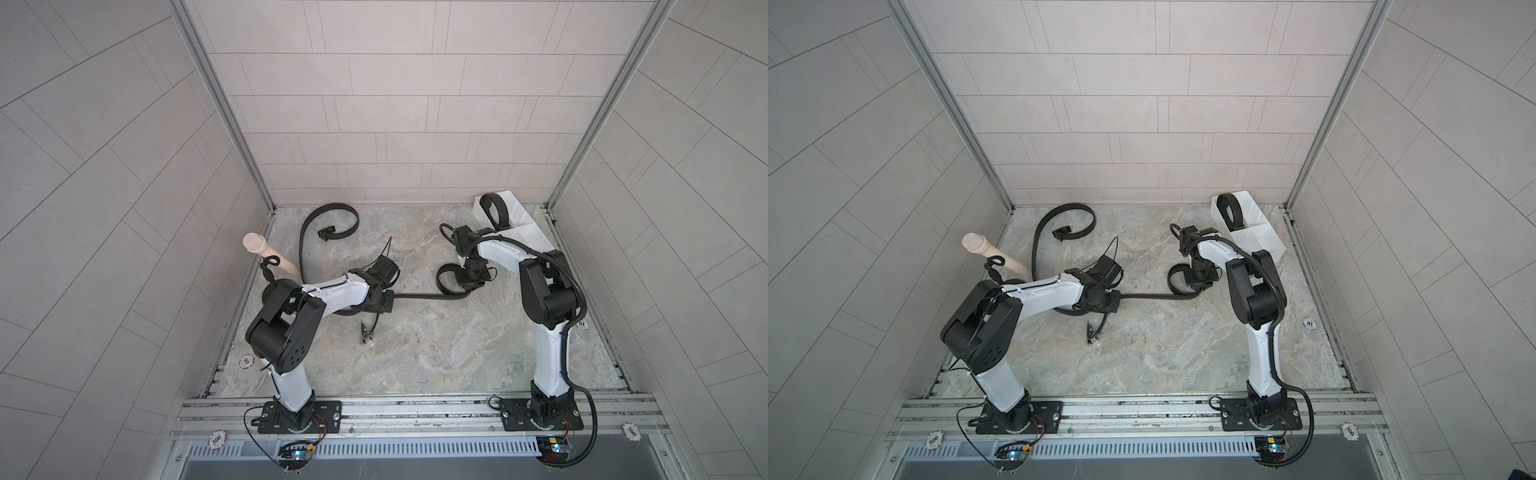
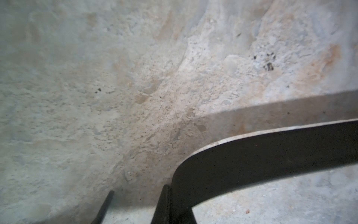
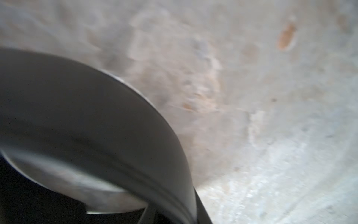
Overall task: Place the belts into the storage roll
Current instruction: Roll the belt at the center of the board.
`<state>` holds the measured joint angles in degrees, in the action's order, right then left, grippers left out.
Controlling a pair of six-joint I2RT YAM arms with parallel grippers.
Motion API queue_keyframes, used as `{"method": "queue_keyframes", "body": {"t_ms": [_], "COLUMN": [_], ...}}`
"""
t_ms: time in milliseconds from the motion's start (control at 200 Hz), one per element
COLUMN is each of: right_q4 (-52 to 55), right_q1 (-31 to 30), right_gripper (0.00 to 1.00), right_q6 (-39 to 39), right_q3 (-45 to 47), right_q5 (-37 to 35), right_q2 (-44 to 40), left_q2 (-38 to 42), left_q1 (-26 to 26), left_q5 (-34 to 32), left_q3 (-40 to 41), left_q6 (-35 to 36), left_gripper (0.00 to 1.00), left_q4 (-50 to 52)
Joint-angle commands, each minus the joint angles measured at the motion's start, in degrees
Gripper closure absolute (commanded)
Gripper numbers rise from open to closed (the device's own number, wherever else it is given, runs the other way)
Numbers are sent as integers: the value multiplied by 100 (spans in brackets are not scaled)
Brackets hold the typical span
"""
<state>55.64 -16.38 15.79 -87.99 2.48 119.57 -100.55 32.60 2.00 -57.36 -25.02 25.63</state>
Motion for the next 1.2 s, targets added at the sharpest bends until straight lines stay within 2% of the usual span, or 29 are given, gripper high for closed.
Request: {"method": "queue_keyframes", "body": {"t_ms": [0,35,70,230,335,446,596,671,776,816,896,1001,1046,1106,1197], "right_q4": [771,782,786,738,712,683,646,626,565,518,407,312,286,227,67], "right_q1": [365,400,436,511,485,436,431,426,378,342,199,-159,-368,-704,-1267], "right_gripper": [76,76,76,80,91,100,100,100,100,100,100,100,100,100,100], "right_q6": [-370,-395,-410,-503,-518,-505,-476,-457,-413,-390,-299,-139,-69,62,338], "right_q3": [211,219,229,317,412,548,793,911,1116,1212,1397,1583,1651,1725,1822], "right_q5": [-1139,-1160,-1186,-1187,-1113,-1107,-1076,-1018,-851,-744,-506,-244,-138,-50,147], "right_q2": [251,251,243,232,208,155,-5,-111,-260,-316,-411,-484,-525,-575,-635], "left_q2": [-179,-164,-147,-142,-299,-735,-1601,-2146,-2982,-3314,-4022,-4813,-4901,-4797,-4562], "left_q1": [-342,-342,-557,-660,-473,21,321,318,317,309,247,67,20,33,142], "left_q5": [-692,-667,-658,-603,-642,-900,-1113,-1195,-1459,-1580,-1776,-1568,-1331,-1123,-971], "left_q3": [443,470,489,466,182,-677,-2260,-3111,-4608,-5241,-6536,-8051,-8222,-8009,-7517], "left_q6": [-200,-210,-209,-163,-55,153,327,409,637,739,875,816,758,685,669], "left_gripper": [100,100,100,100,100,100,100,95,78,65,33,11,5,1,0], "left_q4": [800,786,777,743,819,1256,1853,2162,2801,3026,3419,3819,3699,3369,2953]}}
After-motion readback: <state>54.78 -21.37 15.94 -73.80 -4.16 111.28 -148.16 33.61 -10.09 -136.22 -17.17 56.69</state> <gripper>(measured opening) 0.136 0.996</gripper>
